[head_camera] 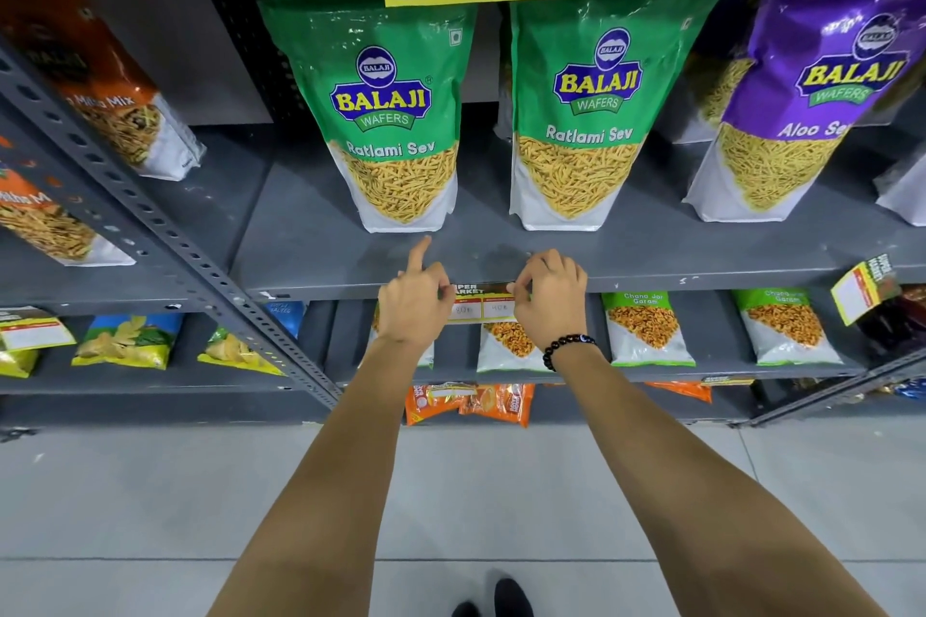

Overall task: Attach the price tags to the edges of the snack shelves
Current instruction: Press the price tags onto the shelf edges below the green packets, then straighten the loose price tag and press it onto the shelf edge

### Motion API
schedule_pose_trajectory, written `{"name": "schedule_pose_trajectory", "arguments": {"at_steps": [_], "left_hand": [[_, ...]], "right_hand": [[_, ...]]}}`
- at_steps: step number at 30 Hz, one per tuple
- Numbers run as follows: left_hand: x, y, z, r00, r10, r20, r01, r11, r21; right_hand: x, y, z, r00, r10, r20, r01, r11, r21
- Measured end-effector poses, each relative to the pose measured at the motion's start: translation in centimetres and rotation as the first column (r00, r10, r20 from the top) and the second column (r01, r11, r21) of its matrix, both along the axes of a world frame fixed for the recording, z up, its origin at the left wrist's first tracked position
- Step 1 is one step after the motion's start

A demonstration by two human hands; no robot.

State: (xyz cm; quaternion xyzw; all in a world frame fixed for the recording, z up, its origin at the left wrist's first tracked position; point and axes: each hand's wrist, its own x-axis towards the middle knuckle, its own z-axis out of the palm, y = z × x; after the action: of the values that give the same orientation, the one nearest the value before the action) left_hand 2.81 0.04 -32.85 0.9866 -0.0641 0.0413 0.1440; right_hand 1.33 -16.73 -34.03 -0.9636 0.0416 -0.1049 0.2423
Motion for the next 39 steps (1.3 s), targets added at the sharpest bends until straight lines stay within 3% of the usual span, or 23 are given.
{"name": "schedule_pose_trajectory", "arguments": {"at_steps": [8,19,23,26,32,39], "left_hand": [[-0.2,-0.8,0.1,1.000,0.000,0.019,-0.002,0.998,0.070],[1.0,-2.1,-0.2,1.000,0.021,0.016,-0.023,0.993,0.113],[0.3,-3.1,-0.1,1.000,0.021,0.018,-0.023,0.994,0.108],[-0.1,-5.2,0.3,0.988,-0.112,0.104,0.090,0.976,0.196],[-1.2,-15.9,1.9,0.917,-0.378,0.130,0.345,0.913,0.219],[-2.8,-32.5,2.0,0.841,-0.529,0.112,0.497,0.838,0.227]], "right_hand": [[-0.1,0.5,0.4,0.998,-0.058,0.005,0.058,0.995,0.086],[0.5,1.4,0.0,0.997,-0.078,-0.017,0.077,0.995,-0.068],[-0.8,-0.2,0.4,0.999,0.022,-0.024,-0.023,0.998,-0.066],[-3.2,-3.7,0.6,1.000,0.013,0.020,-0.011,0.994,-0.107],[-7.9,-15.4,0.3,0.972,-0.236,0.008,0.236,0.965,-0.113],[-10.2,-31.6,0.4,0.939,-0.344,-0.016,0.334,0.922,-0.197]]}}
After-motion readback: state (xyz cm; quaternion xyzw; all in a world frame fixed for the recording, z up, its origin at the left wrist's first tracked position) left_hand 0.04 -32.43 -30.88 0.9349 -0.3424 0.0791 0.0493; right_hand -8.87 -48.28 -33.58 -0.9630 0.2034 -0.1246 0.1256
